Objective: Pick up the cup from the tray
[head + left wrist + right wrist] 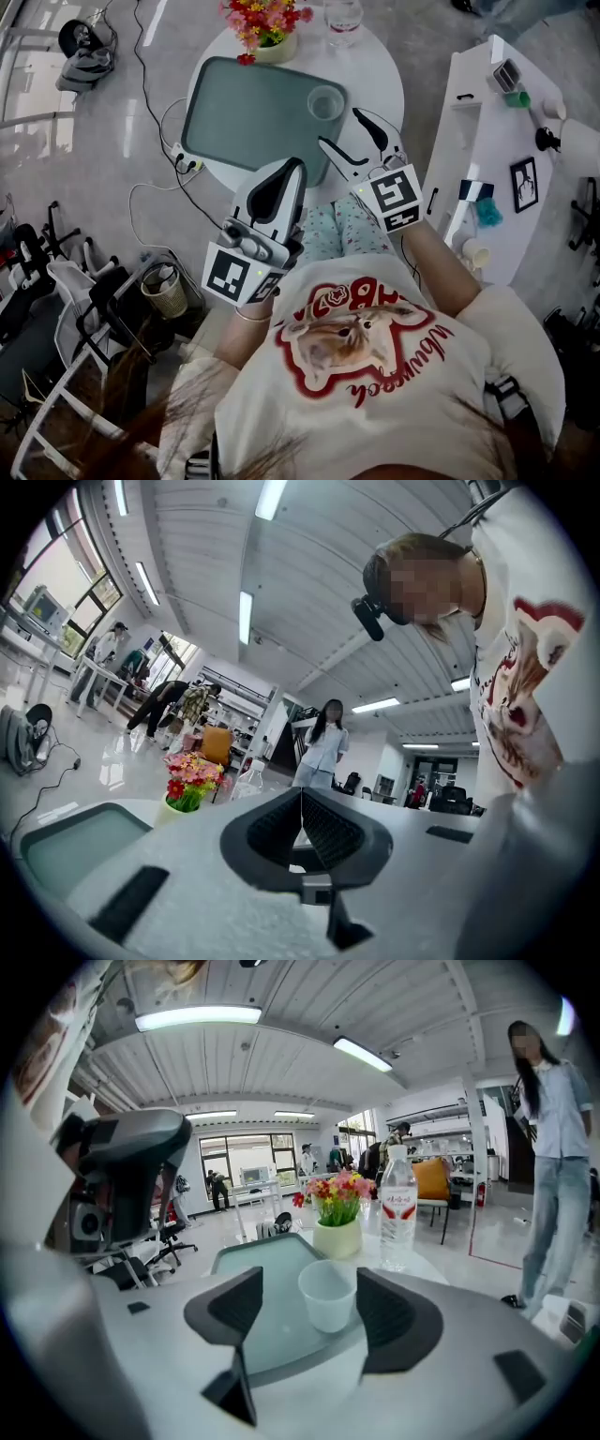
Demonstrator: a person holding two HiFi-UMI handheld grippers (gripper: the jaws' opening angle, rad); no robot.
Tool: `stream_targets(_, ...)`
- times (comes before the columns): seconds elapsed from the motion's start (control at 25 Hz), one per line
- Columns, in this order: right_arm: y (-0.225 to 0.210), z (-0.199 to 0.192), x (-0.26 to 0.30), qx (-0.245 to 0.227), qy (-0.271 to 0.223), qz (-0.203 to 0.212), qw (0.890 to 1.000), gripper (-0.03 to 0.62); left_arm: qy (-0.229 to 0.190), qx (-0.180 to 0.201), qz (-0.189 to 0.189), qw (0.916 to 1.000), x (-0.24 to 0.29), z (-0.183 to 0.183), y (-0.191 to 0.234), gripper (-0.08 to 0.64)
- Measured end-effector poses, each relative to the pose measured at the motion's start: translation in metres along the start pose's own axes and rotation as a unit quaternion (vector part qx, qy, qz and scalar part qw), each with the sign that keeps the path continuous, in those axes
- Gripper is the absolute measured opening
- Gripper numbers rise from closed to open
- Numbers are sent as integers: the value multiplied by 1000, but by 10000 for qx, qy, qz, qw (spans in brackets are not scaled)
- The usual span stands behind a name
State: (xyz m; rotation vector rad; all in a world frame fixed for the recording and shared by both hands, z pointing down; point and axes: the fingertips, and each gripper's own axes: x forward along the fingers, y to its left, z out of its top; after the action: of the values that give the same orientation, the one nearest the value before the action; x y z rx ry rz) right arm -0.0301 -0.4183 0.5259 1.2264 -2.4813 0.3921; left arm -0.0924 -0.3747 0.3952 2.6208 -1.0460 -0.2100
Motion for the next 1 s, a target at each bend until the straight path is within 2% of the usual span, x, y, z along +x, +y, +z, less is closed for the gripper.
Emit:
stream_targets(0.2,-3,-29,28,86,357,52,9993,295,97,-95,46,9999,-2,-13,2,15)
stream_targets(0.32,-10,-42,37,125,501,-55,9987,296,144,-149,77,9998,-4,-21,4,15)
stream_targets(1.0,-21,-40,77,92,576,-127,9982,298,283,-385,256,9985,-20,-41,14,14)
